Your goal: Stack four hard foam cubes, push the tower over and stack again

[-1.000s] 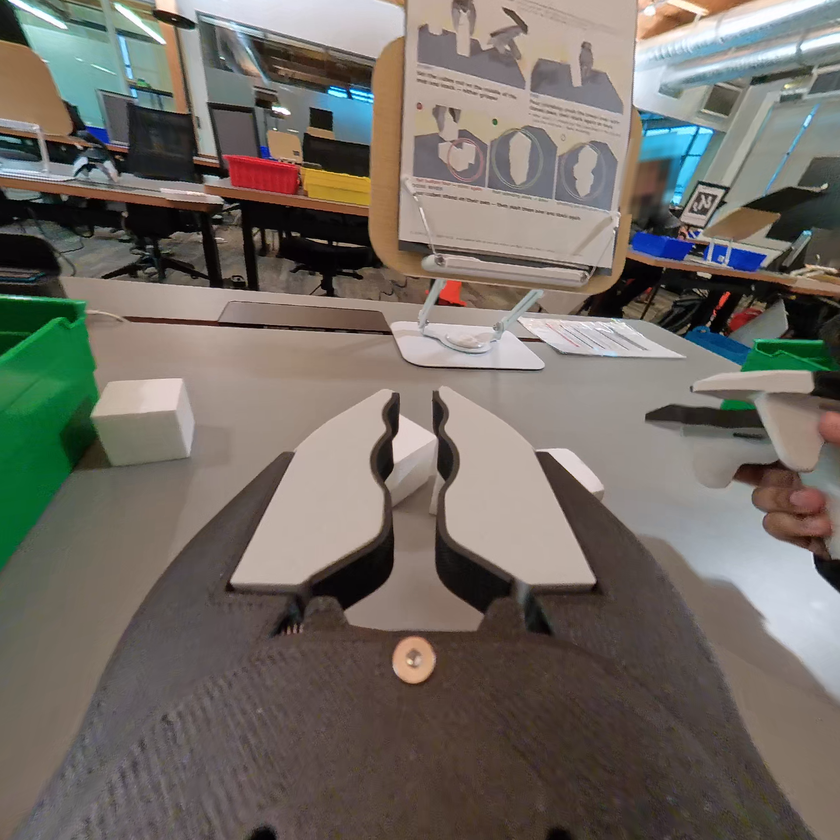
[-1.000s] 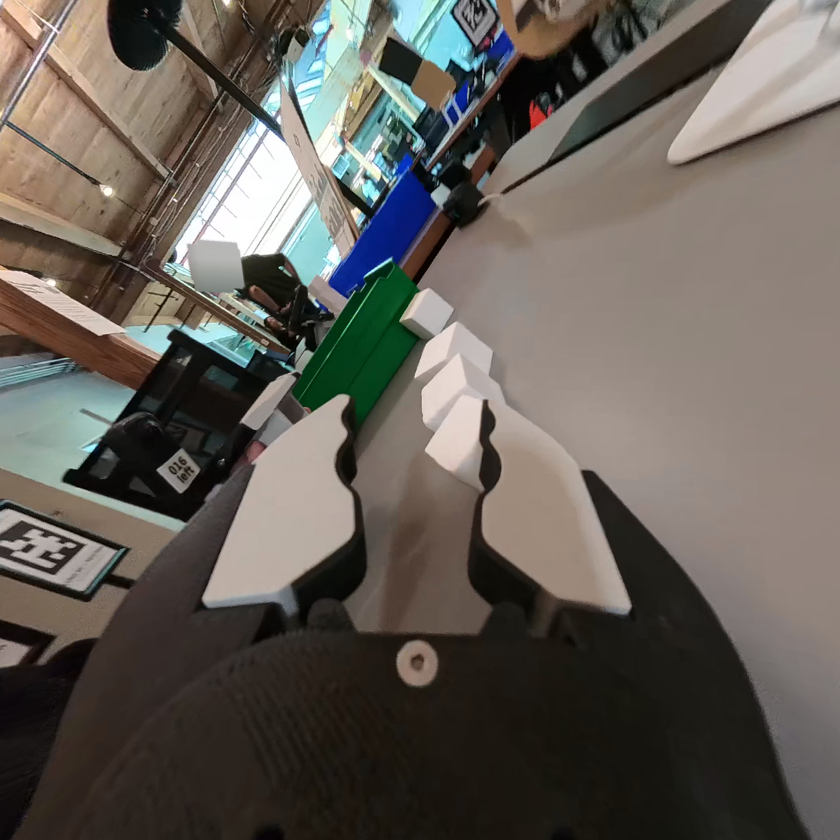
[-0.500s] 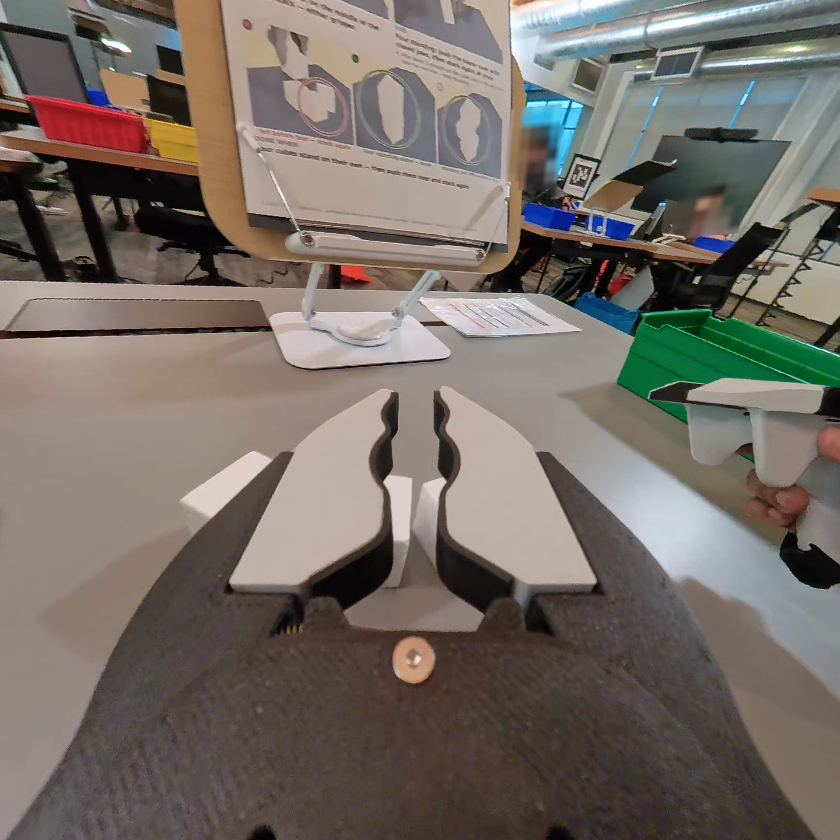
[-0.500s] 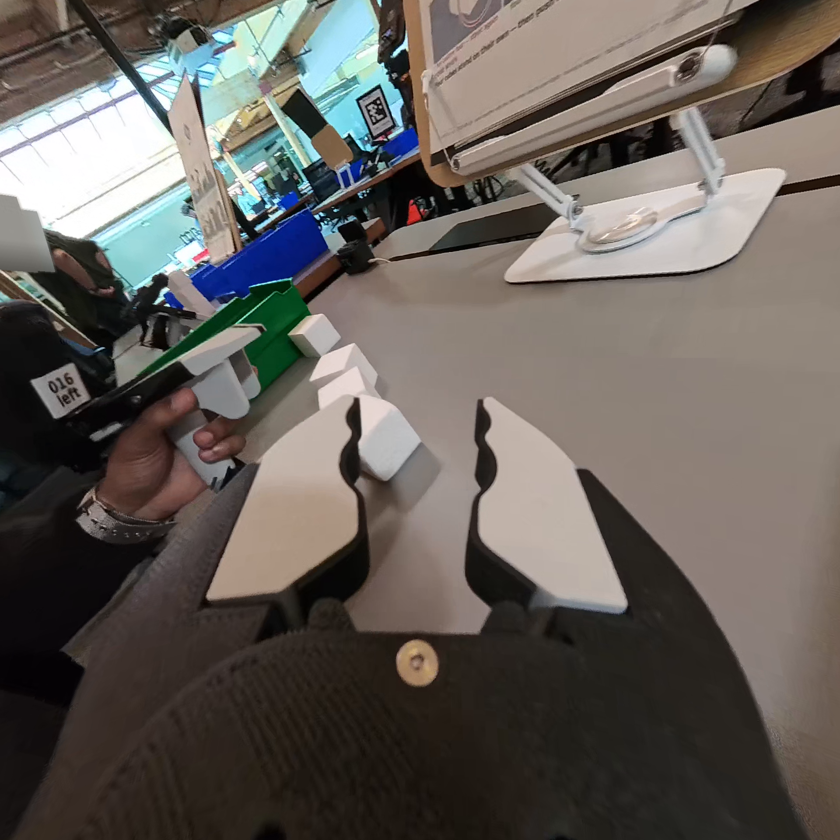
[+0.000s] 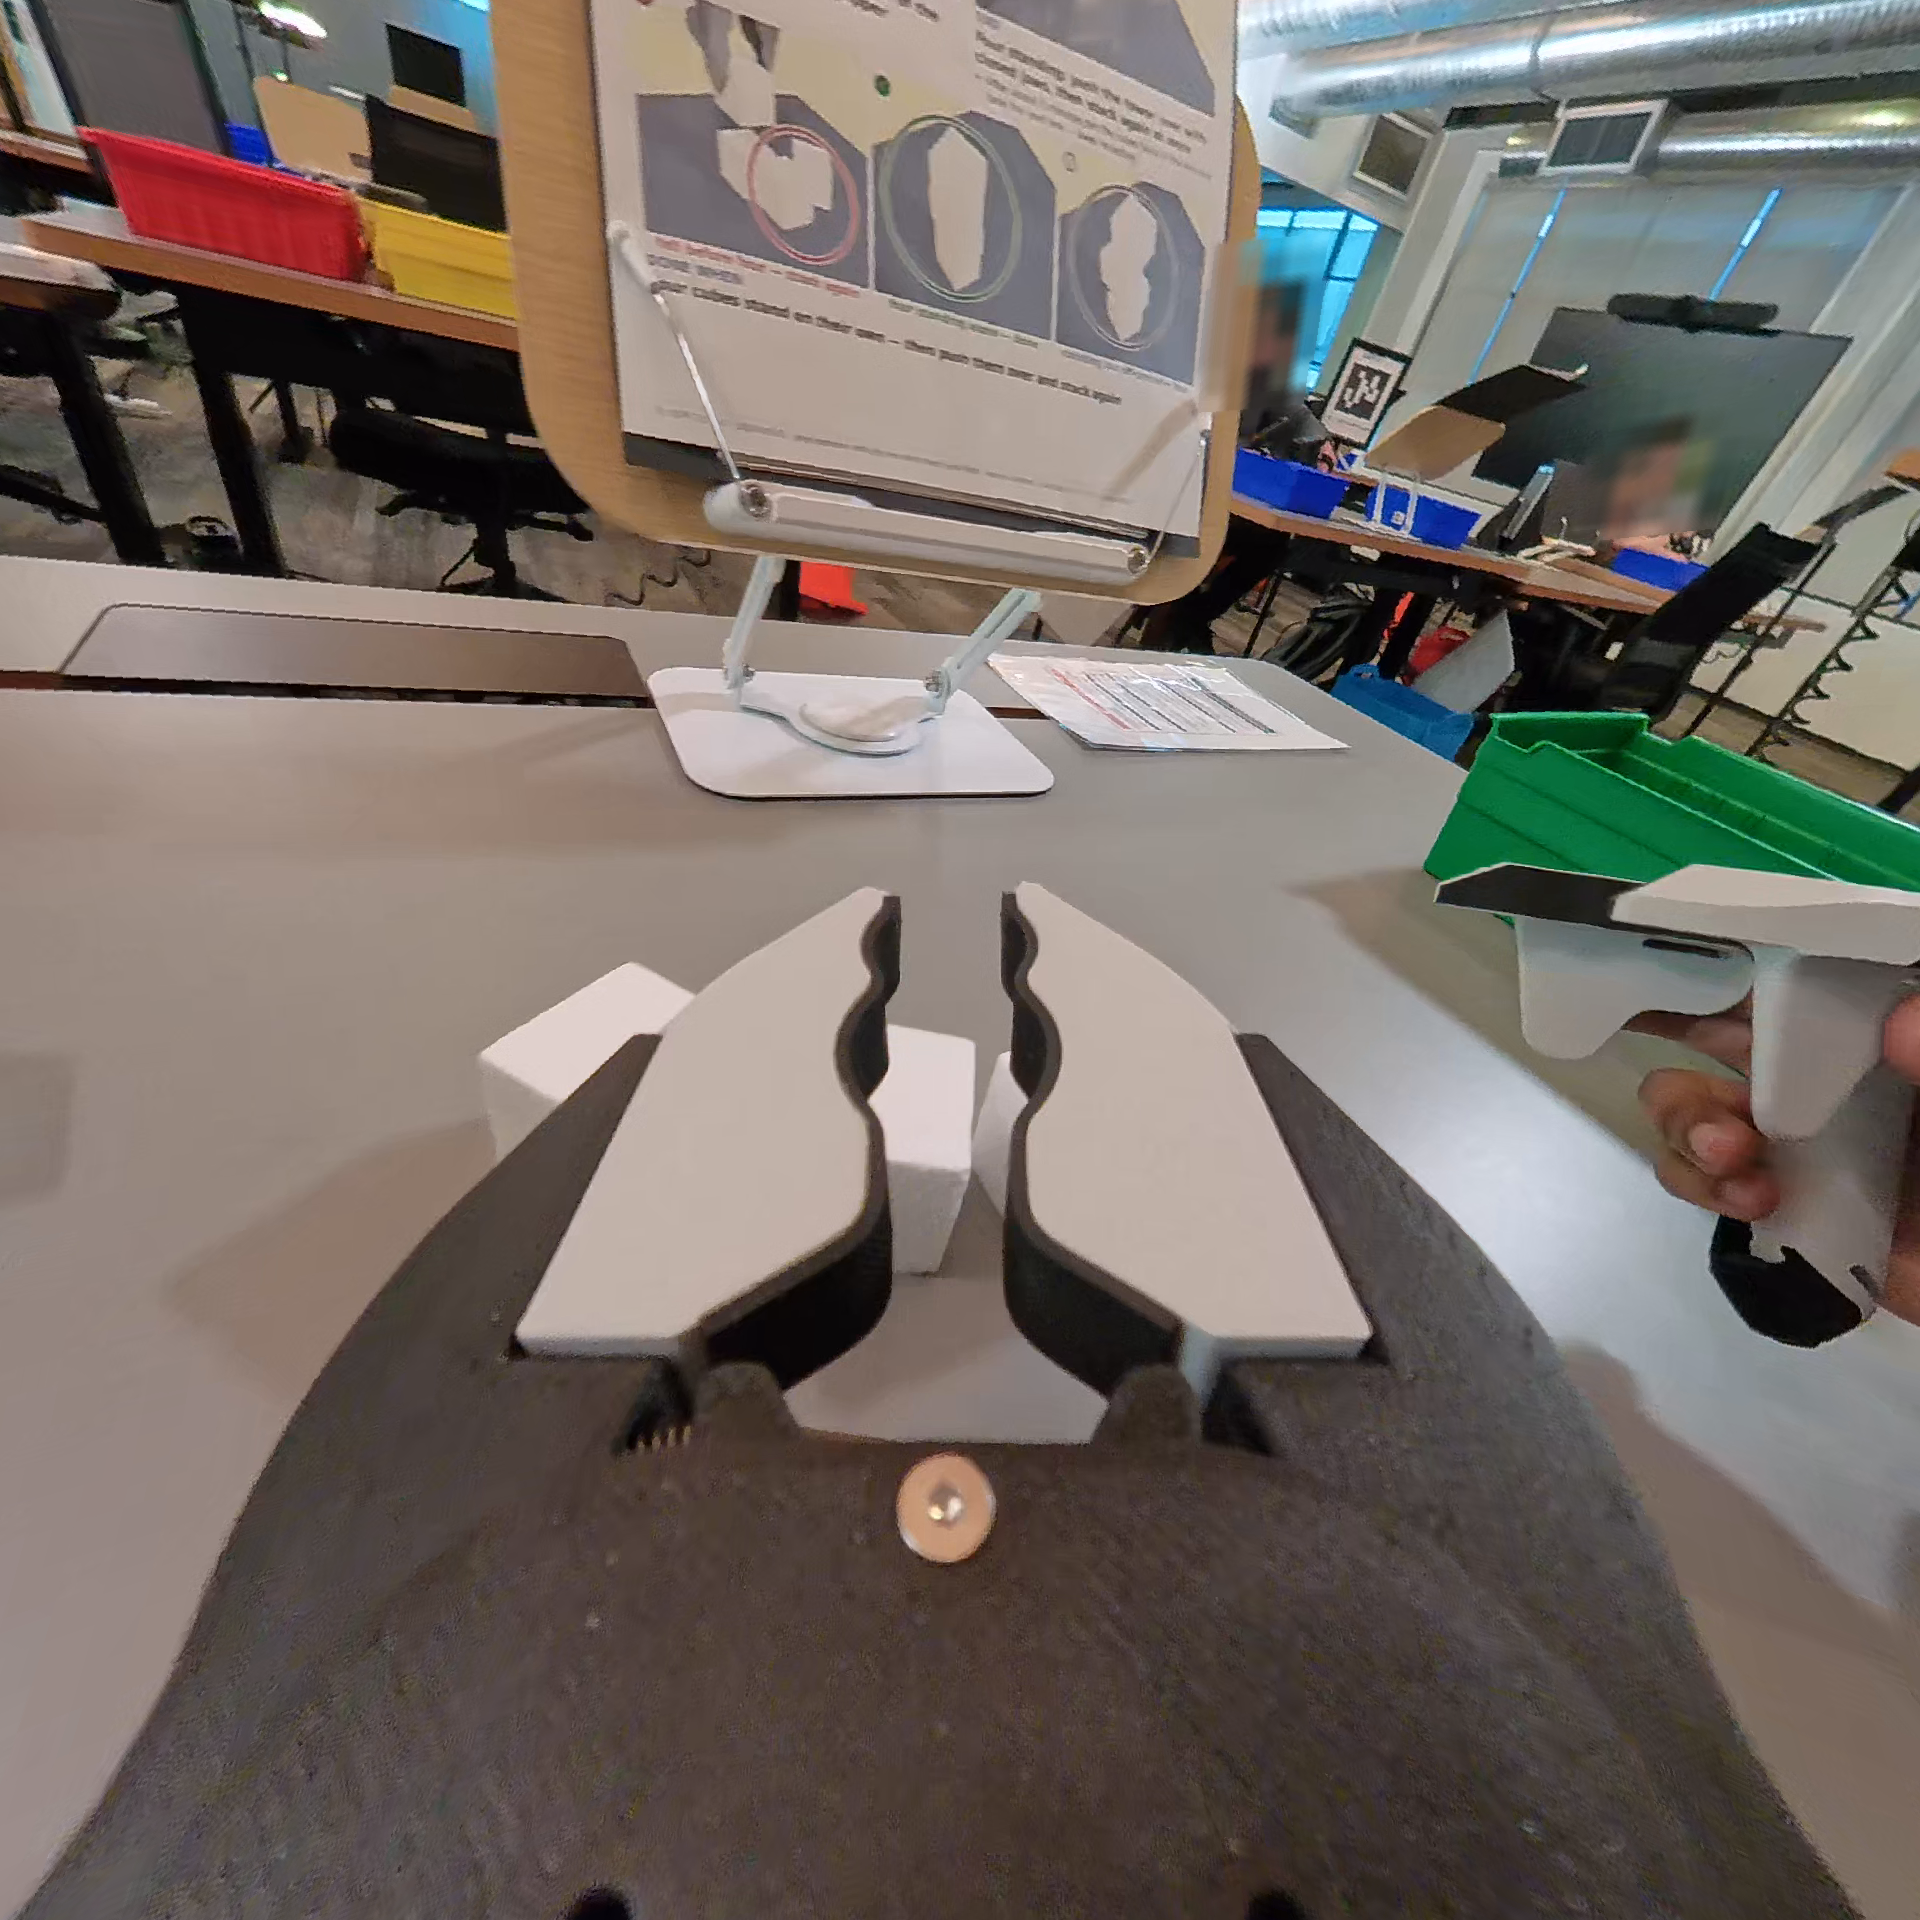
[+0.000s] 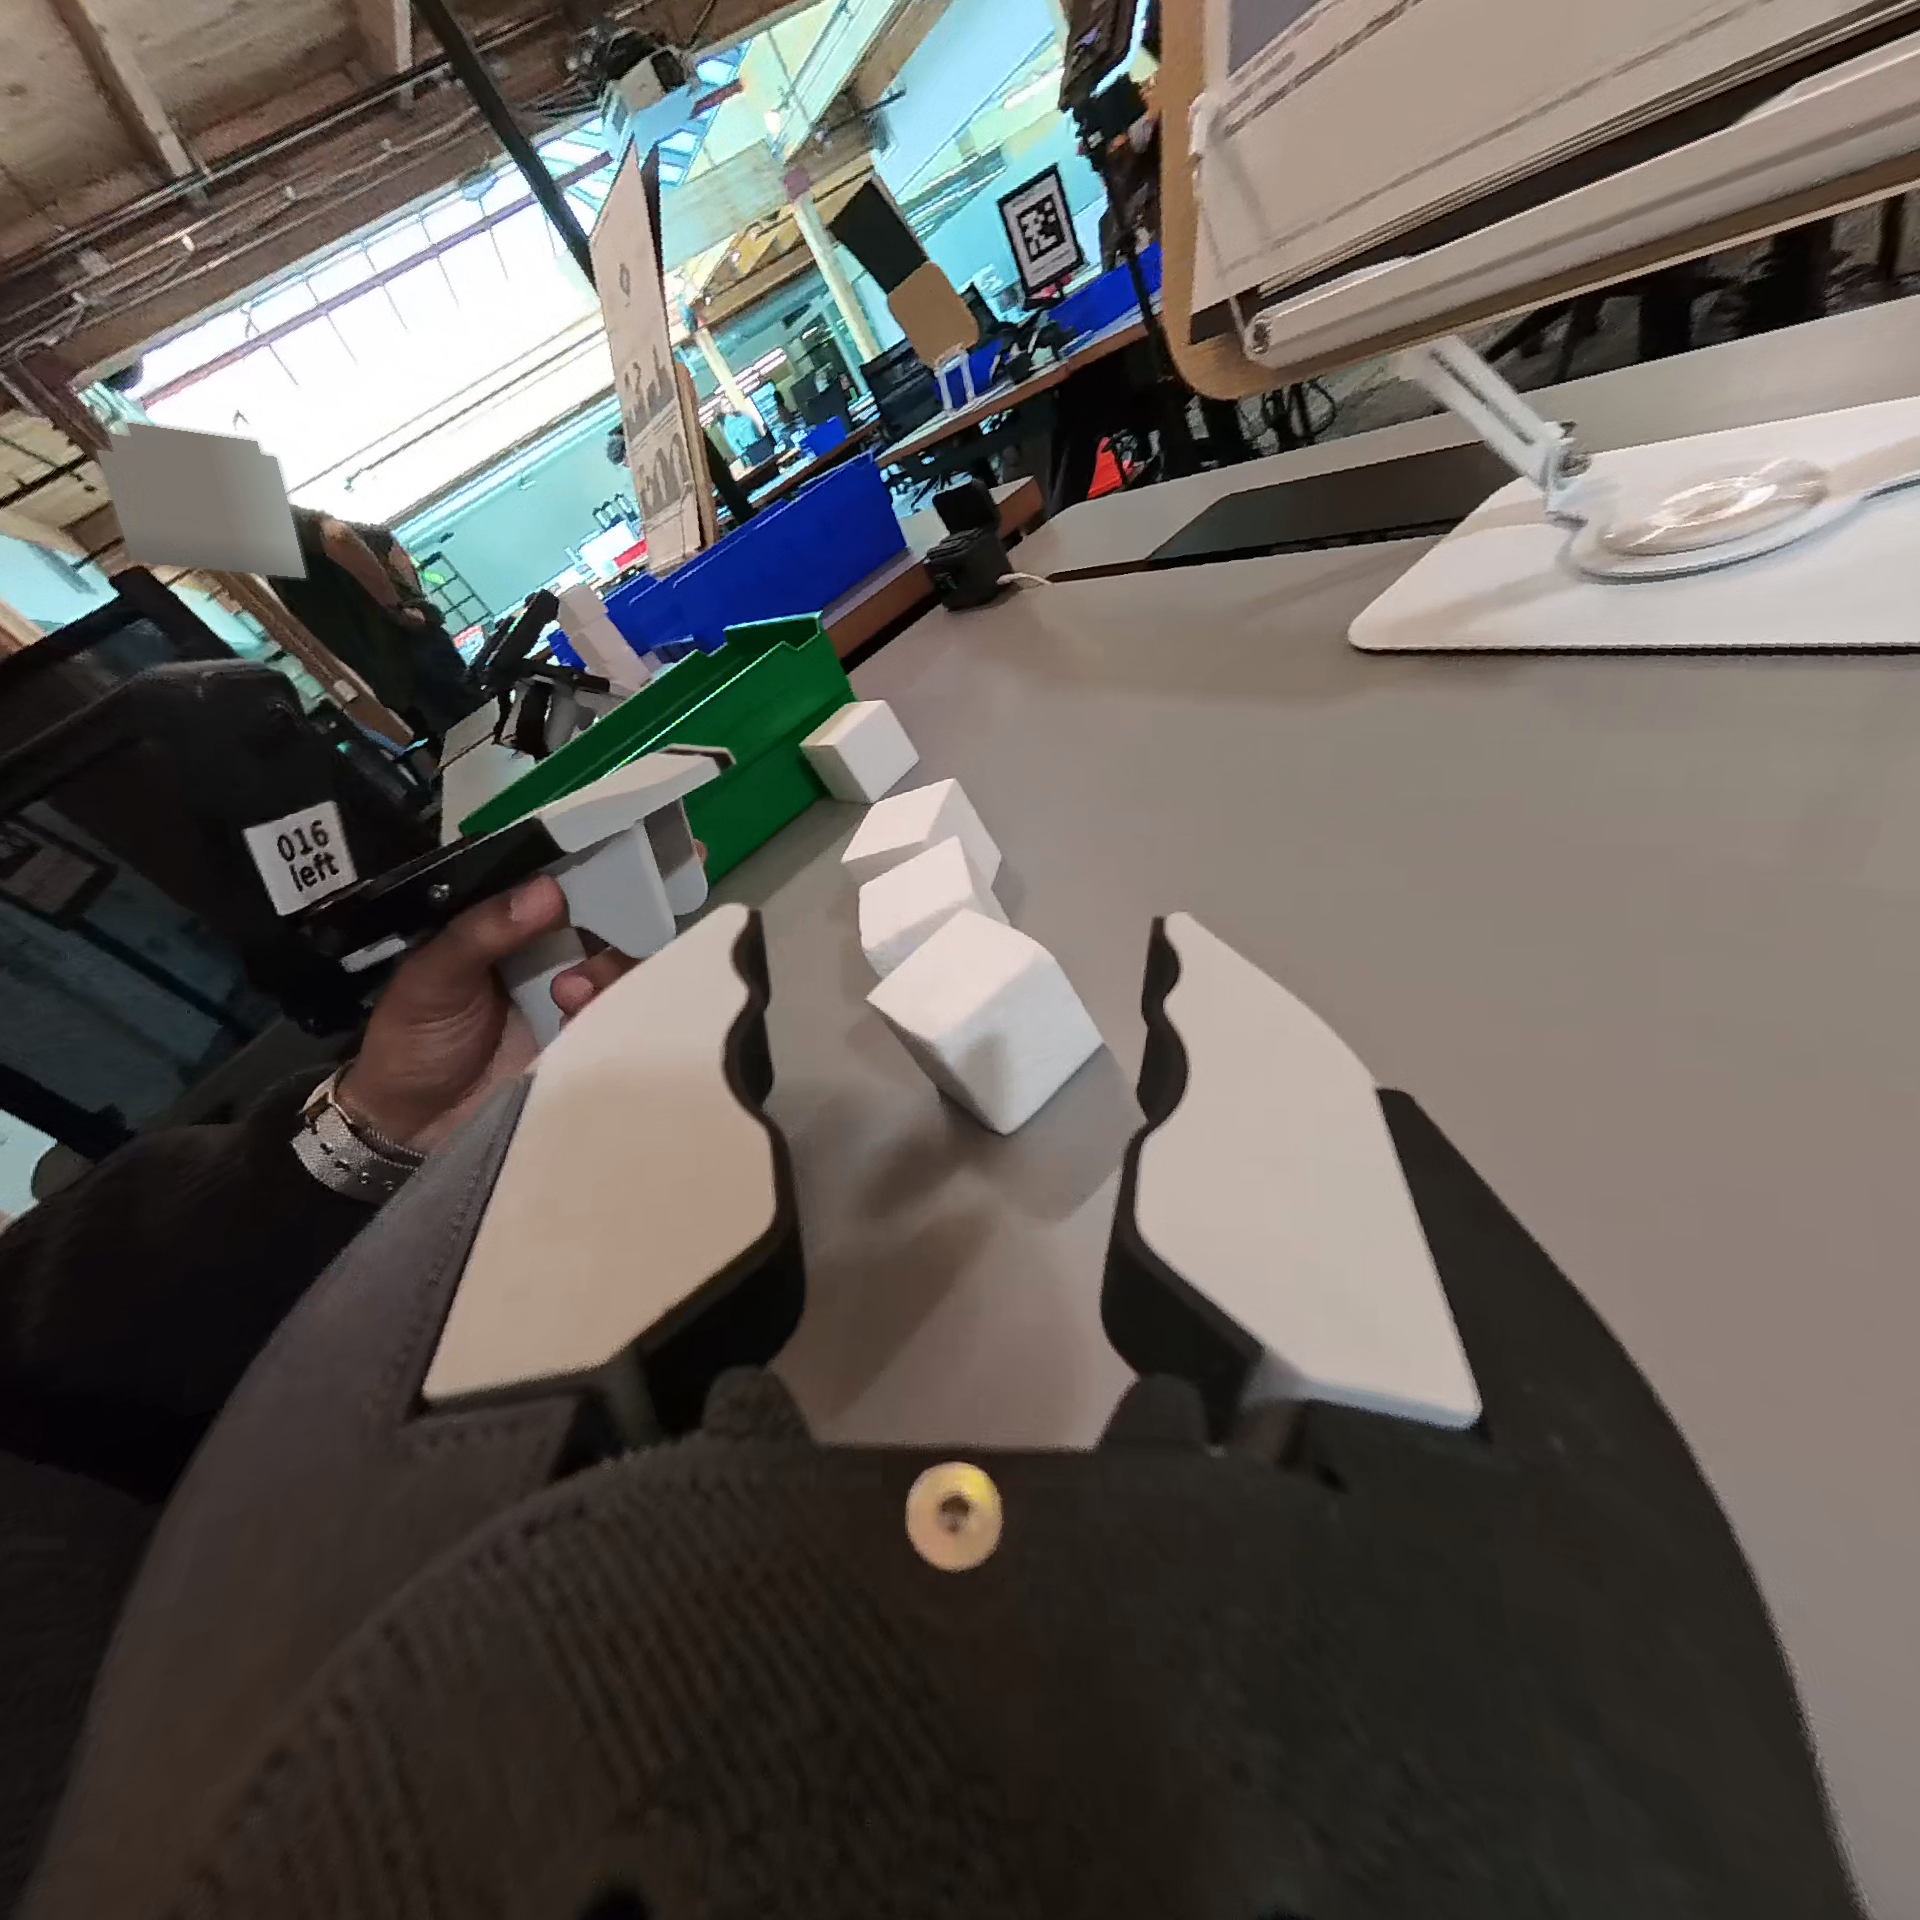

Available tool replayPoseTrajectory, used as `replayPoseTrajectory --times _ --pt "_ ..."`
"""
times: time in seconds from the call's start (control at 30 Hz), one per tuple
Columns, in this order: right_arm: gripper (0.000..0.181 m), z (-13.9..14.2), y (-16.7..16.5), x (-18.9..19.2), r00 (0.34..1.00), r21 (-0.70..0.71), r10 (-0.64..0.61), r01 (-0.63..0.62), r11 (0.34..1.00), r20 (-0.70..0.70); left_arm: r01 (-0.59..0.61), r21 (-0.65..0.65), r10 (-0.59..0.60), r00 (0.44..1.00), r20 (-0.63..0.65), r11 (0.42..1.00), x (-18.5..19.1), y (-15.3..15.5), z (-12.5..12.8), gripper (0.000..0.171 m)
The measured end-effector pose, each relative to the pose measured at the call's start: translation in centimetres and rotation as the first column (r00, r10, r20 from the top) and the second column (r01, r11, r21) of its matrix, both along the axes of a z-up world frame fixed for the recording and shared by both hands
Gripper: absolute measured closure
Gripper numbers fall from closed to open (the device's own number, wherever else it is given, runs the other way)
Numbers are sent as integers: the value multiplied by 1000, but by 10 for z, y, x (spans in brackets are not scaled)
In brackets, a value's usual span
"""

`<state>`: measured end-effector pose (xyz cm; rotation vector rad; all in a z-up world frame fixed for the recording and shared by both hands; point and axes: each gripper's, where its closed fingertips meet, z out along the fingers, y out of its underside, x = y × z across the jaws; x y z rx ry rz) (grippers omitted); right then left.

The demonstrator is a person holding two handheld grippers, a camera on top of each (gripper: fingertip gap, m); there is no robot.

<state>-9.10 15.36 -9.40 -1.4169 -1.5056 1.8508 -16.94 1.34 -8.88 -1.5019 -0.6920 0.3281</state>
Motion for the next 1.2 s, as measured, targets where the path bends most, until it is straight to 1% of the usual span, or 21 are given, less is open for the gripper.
replayPoseTrajectory --times 0.2,0.37,0.53,0.63,0.73,0.83,0.93,1.2 --pt "106 3 -21 -10 997 77 57 -53 996 -50 -53 1 53 998 17 999 0 -24 -2 151" --pt "102 4 -38 -15 992 112 103 -94 989 -72 -87 -2 87 996 23 996 2 -39 -3 149" --pt "102 -2 -51 -13 988 155 154 -147 977 -32 -103 -3 103 994 29 995 2 -45 -4 146" --pt "103 -7 -54 -12 987 204 157 -151 967 -16 -101 -4 101 994 31 995 2 -44 -4 144" --pt "105 -9 -50 -10 990 272 135 -122 954 -30 -88 -7 89 996 30 996 2 -39 -4 143" --pt "107 -11 -44 -9 993 307 108 -93 947 -35 -67 -16 68 997 32 998 2 -32 -6 142" --pt "107 -12 -38 -8 996 311 84 -71 948 -30 -47 -19 48 998 33 999 2 -24 -6 142" --pt "107 -10 -18 -2 999 265 19 -11 964 -26 3 -22 -2 999 37 1000 2 -5 -7 141"
